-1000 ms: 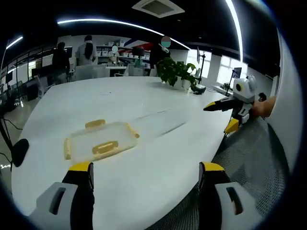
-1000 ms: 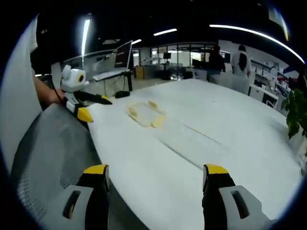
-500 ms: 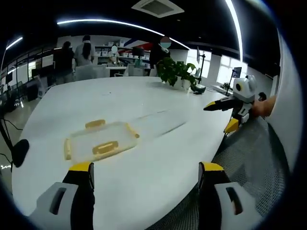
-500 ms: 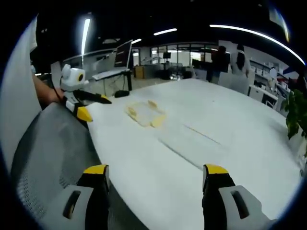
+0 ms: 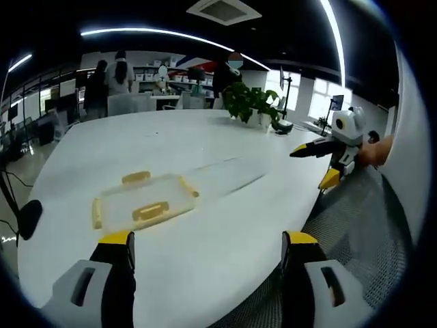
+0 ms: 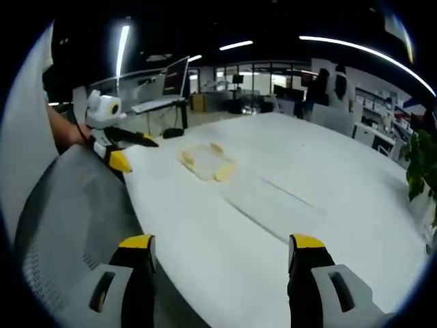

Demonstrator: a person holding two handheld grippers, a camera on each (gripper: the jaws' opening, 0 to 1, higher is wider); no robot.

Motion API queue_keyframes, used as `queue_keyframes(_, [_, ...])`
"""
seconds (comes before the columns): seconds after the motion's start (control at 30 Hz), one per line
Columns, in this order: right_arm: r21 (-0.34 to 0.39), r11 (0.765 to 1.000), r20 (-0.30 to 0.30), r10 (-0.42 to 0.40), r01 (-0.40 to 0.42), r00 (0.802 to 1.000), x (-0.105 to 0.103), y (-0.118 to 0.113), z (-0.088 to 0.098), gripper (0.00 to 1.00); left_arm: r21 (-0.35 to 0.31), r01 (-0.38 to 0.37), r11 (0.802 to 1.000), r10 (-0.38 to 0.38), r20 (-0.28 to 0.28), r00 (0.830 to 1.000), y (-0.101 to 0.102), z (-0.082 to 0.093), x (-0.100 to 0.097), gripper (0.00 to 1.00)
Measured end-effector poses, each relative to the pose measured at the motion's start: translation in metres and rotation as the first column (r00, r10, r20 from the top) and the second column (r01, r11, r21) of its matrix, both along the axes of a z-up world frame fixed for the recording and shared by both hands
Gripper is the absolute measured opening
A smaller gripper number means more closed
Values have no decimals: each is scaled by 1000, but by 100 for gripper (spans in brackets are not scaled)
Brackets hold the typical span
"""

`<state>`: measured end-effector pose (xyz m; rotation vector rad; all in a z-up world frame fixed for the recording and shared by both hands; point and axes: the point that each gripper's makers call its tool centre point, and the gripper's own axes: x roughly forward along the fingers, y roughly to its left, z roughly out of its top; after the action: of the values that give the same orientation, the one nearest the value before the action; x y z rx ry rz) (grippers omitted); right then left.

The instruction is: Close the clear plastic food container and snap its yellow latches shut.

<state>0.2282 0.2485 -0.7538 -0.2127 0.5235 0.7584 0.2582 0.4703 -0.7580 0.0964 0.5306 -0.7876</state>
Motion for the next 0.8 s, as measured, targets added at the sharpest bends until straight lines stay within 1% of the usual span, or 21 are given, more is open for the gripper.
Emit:
queue_keyframes(0.2, [-16,1000,5,11,-11,1000,0,1,-1,80,4,0,1000,0,0,1000,0,0,1,89])
queue_keyframes(0.3, [-33,999,7,11,-11,1000,1,0,-2,80,15,-7,1000,7,10,1000,2,1,2,89])
queue_keyframes(0.43, [-46,999,14,14,-14,1000,1,0,-1,80,25,-11,1000,10,9,1000,3,-1,2,88])
queue_keyframes(0.53, [-48,999,15,22,-22,1000,2,2,0,80,31,-10,999,10,16,1000,3,1,3,88])
queue_keyframes(0.63, [-72,996,19,45,-44,999,1,4,1,80,45,-2,999,1,20,1000,3,1,3,88])
queue_keyframes(0.7, [-76,996,24,51,-49,998,3,5,2,80,51,-1,999,-1,21,1000,4,1,4,88])
queue_keyframes(0.8, [-82,995,23,59,-57,998,7,6,3,79,46,-4,999,3,31,1000,5,5,6,88])
